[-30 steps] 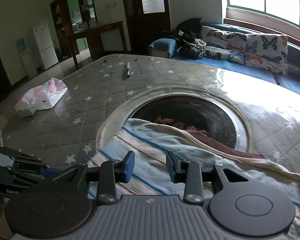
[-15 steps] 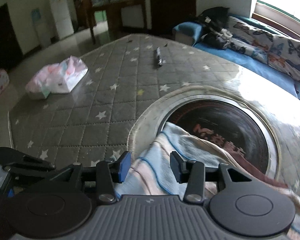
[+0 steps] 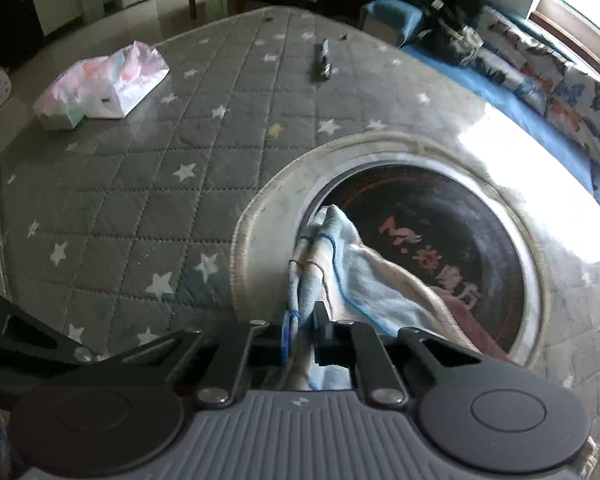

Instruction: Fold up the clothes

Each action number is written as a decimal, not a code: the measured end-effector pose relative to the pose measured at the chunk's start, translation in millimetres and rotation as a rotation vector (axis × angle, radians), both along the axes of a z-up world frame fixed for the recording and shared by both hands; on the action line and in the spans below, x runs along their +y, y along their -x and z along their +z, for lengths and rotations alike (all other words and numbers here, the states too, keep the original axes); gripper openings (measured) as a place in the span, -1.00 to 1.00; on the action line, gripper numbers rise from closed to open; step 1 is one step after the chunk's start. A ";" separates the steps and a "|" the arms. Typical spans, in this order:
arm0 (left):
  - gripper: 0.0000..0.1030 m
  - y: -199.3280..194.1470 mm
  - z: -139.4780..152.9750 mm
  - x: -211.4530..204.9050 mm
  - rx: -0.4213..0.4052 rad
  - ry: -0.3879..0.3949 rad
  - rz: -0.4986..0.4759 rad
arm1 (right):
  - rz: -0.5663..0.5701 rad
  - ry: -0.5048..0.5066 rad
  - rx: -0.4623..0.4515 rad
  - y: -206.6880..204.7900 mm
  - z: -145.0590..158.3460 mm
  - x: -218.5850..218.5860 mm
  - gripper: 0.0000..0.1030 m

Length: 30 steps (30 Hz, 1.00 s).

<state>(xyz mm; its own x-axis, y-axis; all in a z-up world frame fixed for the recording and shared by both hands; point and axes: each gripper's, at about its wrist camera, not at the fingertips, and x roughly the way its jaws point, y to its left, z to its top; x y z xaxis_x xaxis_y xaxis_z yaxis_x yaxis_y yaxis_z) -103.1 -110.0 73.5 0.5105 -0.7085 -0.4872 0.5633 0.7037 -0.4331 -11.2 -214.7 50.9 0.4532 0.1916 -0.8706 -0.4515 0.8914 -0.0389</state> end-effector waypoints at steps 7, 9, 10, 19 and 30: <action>-0.14 13.9 4.0 -3.0 -0.075 -0.003 -0.063 | -0.123 -0.122 -0.091 22.8 26.2 -59.7 -0.85; -0.06 16.3 3.8 -7.3 -0.086 -0.019 -0.069 | -0.186 -0.152 -0.125 34.3 35.0 -88.9 -0.85; 0.01 16.4 3.0 -10.3 -0.084 -0.029 -0.069 | -0.214 -0.159 -0.138 40.5 37.7 -102.8 -0.85; 0.06 13.0 -6.1 -41.8 -0.039 -0.117 -0.094 | -0.432 -0.237 -0.185 96.6 29.5 -214.0 -0.85; 0.08 1.7 -21.8 -81.6 0.018 -0.236 -0.118 | -0.544 -0.329 -0.202 128.2 4.5 -278.9 -0.87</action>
<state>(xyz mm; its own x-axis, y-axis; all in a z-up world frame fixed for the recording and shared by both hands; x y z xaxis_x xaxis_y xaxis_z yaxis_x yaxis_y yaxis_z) -104.8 -191.6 51.7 0.4211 -0.6281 -0.6543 0.6411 0.7164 -0.2751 -139.4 -493.6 55.4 0.7085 0.1304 -0.6936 0.0538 0.9699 0.2374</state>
